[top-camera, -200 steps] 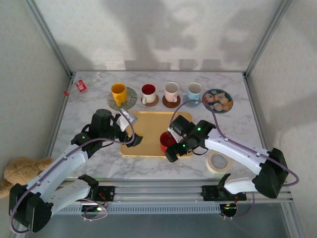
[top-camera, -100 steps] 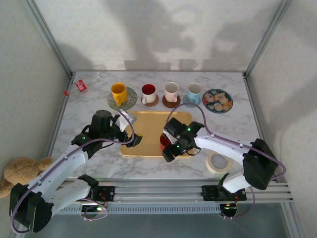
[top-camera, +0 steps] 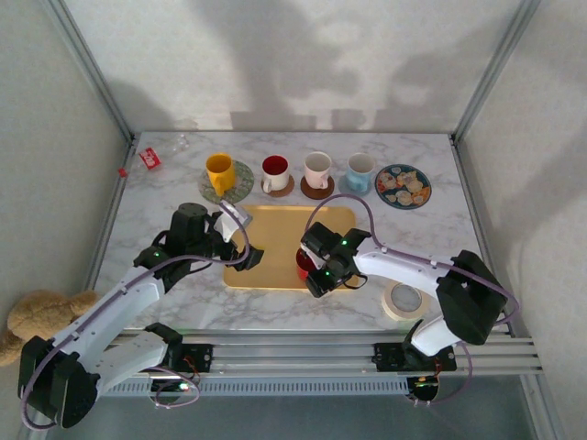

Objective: Place the cup by the coaster

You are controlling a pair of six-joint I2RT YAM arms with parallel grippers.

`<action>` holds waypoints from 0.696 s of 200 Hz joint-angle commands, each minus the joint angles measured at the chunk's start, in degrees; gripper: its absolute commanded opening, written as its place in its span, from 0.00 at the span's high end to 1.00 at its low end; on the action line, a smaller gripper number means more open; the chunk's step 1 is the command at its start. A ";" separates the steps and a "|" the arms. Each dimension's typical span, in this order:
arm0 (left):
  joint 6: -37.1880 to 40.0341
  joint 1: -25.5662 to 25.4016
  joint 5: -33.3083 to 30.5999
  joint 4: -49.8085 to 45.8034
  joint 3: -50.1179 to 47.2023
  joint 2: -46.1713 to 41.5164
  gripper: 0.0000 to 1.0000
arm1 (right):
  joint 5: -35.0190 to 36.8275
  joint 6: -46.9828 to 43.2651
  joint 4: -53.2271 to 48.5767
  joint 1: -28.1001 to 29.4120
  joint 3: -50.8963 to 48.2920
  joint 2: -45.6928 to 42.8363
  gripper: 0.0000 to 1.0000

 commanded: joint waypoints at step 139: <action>-0.78 0.63 -1.23 2.05 2.35 1.21 0.00 | 3.36 -1.14 0.08 0.65 0.25 -0.52 0.94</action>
